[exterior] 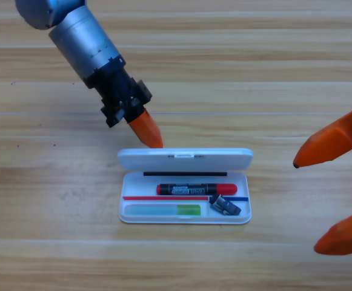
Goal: Clean up eraser and pencils
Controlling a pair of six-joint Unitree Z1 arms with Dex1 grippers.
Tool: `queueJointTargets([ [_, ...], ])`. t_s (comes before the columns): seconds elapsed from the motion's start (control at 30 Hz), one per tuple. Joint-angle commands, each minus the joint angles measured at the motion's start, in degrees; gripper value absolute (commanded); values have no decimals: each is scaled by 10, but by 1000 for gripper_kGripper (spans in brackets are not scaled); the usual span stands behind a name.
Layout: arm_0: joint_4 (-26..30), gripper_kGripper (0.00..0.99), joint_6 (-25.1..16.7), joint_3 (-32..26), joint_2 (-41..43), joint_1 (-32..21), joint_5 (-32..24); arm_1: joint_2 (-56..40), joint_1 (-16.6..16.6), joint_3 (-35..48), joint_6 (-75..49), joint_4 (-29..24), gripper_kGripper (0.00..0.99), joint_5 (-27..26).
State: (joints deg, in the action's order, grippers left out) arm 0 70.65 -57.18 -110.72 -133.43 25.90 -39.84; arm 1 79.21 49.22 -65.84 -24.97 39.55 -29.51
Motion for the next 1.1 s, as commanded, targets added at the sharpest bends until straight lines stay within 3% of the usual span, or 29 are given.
queueJointTargets([
  [0.03, -6, 0, -4, 26, 3, 26, 22, 24, -4, 8, 2, -5, 985, -10],
  [0.33, -18, 0, 17, 27, 6, 48, 73, 30, -4, 6, 2, -5, 985, -13],
  [1.1, -38, 0, 58, 32, 6, 123, 135, 39, -3, 4, 3, -5, 985, -18],
])
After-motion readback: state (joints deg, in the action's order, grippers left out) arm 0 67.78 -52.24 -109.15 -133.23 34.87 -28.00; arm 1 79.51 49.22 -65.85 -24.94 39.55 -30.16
